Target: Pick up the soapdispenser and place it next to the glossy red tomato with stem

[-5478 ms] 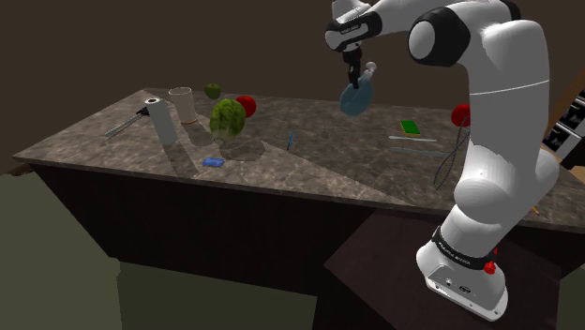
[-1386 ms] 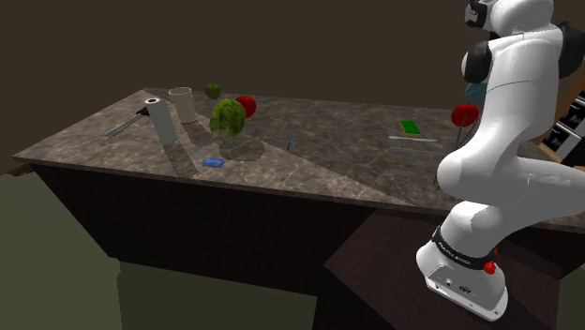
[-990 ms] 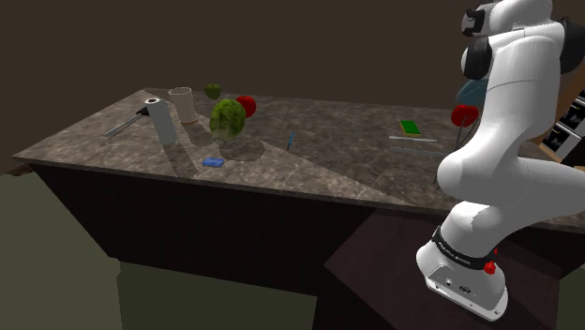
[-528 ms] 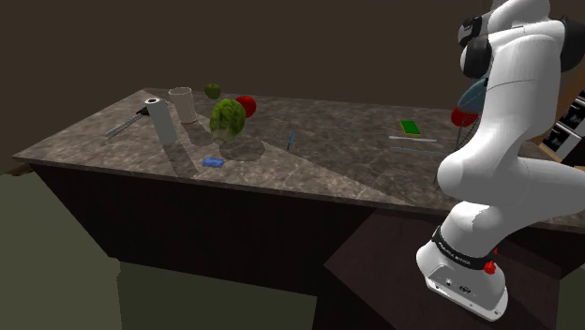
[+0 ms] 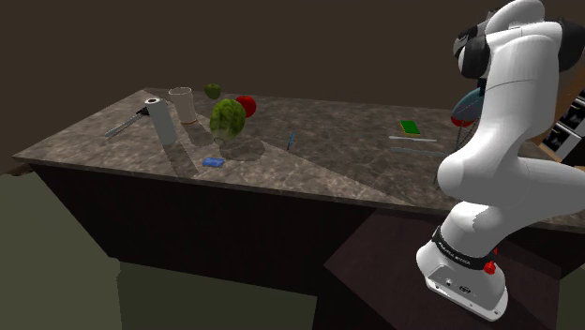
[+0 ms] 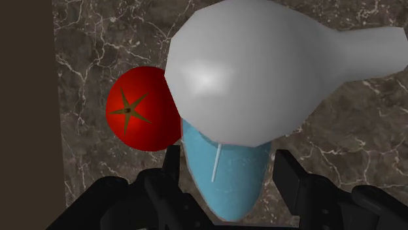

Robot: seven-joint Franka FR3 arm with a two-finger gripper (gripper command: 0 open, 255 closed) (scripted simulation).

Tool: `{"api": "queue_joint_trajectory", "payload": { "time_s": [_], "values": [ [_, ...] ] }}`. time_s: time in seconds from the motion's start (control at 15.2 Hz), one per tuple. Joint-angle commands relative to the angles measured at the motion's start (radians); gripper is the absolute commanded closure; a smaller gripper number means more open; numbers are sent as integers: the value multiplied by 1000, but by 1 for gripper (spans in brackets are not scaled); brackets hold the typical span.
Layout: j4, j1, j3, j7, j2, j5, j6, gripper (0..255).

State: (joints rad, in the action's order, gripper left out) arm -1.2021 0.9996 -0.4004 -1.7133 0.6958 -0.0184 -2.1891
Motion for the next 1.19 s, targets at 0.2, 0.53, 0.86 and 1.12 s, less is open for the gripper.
{"api": "queue_joint_trajectory", "payload": {
  "time_s": [0.2,0.53,0.86,1.12],
  "values": [
    [-36,-2,3,7,18,-2,-53,255],
    [-73,-4,6,15,37,-4,-108,255],
    [-90,-4,8,18,50,-6,-136,255],
    [-90,-4,8,18,50,-6,-136,255]
  ]
}}
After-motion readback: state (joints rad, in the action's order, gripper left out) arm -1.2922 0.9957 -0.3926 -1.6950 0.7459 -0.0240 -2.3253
